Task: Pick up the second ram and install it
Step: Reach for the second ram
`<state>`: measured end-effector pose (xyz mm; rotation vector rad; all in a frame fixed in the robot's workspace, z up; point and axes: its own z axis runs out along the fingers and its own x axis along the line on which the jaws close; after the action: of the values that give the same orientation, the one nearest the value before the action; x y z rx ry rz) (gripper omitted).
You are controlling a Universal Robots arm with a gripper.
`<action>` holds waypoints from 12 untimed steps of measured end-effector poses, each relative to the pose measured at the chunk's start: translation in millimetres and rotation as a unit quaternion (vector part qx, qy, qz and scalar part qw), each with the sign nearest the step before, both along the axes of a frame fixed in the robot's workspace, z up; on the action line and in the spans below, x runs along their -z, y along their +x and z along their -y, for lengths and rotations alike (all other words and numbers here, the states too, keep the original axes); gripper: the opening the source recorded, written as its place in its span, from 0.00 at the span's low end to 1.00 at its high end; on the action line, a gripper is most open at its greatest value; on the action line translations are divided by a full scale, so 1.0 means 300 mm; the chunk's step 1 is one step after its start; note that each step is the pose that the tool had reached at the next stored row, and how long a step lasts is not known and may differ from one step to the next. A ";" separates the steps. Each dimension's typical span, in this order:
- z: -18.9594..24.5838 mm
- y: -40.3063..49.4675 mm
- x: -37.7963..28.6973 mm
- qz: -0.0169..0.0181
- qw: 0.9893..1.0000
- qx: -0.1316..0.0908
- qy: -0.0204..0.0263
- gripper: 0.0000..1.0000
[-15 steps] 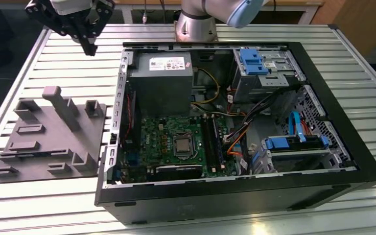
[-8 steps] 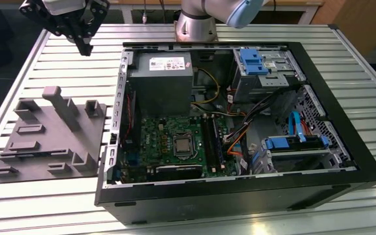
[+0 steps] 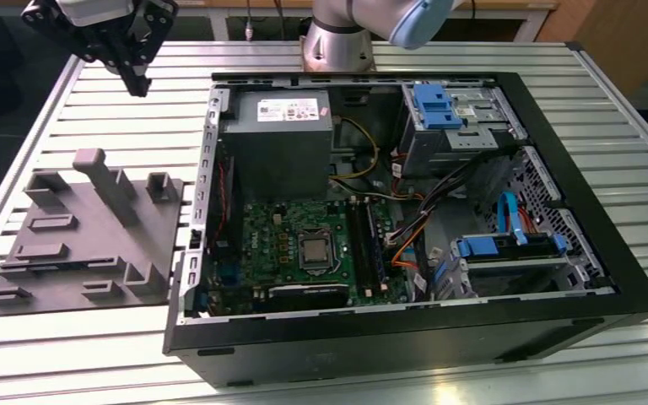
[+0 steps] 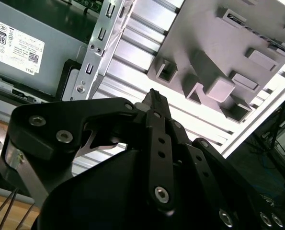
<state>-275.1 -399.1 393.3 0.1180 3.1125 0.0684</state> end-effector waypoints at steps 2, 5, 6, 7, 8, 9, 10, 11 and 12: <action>0.000 -0.009 0.000 0.000 1.000 0.000 0.000 0.11; 0.000 -0.021 0.000 0.000 1.000 0.000 0.000 0.11; 0.001 -0.026 0.000 0.000 1.000 0.000 0.000 0.11; 0.000 -0.031 0.000 0.000 1.000 0.000 0.000 0.11; 0.001 -0.035 0.000 0.000 1.000 0.000 0.000 0.11; 0.001 -0.039 0.000 0.000 1.000 0.000 0.000 0.11; 0.001 -0.043 0.000 0.000 1.000 0.000 0.000 0.11; 0.001 -0.048 0.000 0.000 1.000 0.000 0.000 0.11; 0.001 -0.052 0.000 0.000 1.000 0.000 0.000 0.11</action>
<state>-290.7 -399.2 393.3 0.1181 3.1124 0.0688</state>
